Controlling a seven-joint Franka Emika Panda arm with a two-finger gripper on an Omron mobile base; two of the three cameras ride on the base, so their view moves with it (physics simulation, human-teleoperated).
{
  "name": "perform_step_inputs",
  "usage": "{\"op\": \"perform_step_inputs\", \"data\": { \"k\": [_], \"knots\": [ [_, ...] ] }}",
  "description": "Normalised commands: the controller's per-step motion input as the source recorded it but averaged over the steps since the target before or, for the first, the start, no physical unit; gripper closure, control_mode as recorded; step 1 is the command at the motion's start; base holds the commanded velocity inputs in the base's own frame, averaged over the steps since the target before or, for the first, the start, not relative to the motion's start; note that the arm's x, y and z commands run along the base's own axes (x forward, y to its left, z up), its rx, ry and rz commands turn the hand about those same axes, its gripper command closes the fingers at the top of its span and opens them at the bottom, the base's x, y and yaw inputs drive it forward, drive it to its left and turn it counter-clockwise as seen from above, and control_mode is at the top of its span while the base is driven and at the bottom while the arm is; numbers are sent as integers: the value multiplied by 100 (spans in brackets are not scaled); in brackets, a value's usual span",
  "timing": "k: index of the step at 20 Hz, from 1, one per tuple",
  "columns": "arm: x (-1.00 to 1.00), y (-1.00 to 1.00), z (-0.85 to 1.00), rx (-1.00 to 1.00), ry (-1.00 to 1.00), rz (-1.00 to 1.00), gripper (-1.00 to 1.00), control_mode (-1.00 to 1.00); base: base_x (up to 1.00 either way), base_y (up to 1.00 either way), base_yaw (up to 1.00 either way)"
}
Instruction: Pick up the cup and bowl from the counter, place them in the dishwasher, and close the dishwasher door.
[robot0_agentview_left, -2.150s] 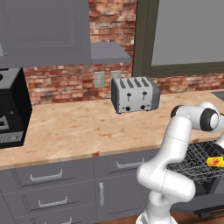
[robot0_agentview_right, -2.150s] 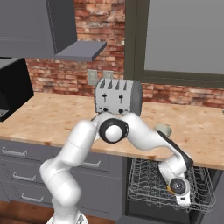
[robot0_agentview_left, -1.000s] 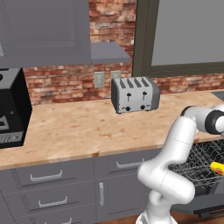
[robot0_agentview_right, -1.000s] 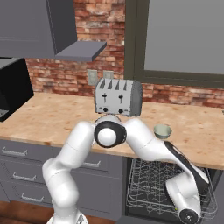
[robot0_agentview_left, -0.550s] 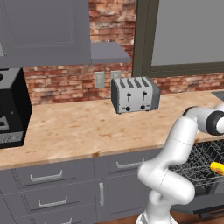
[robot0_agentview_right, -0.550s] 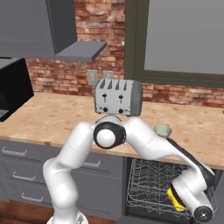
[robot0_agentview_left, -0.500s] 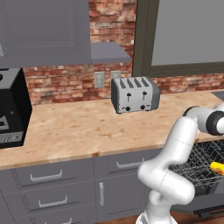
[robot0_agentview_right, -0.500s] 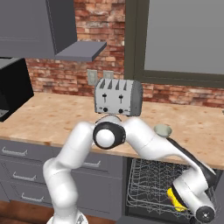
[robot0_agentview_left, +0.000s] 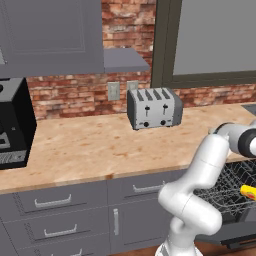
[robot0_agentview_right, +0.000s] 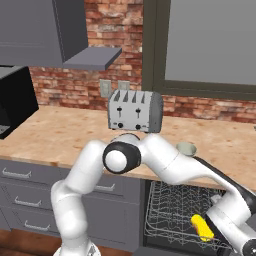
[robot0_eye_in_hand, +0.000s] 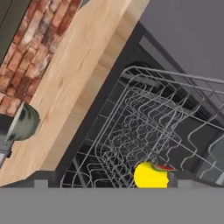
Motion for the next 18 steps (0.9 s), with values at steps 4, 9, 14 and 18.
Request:
{"op": "perform_step_inputs", "data": {
  "k": [4,9,14,18],
  "knots": [
    [0,0,18,-22,5,5,-100,-100,0,0,0],
    [1,4,3,-38,12,0,-100,-100,0,0,0],
    [21,10,0,-12,17,-3,-100,-100,0,0,0],
    [23,0,18,41,20,-2,-100,-100,0,0,0]
  ]
}}
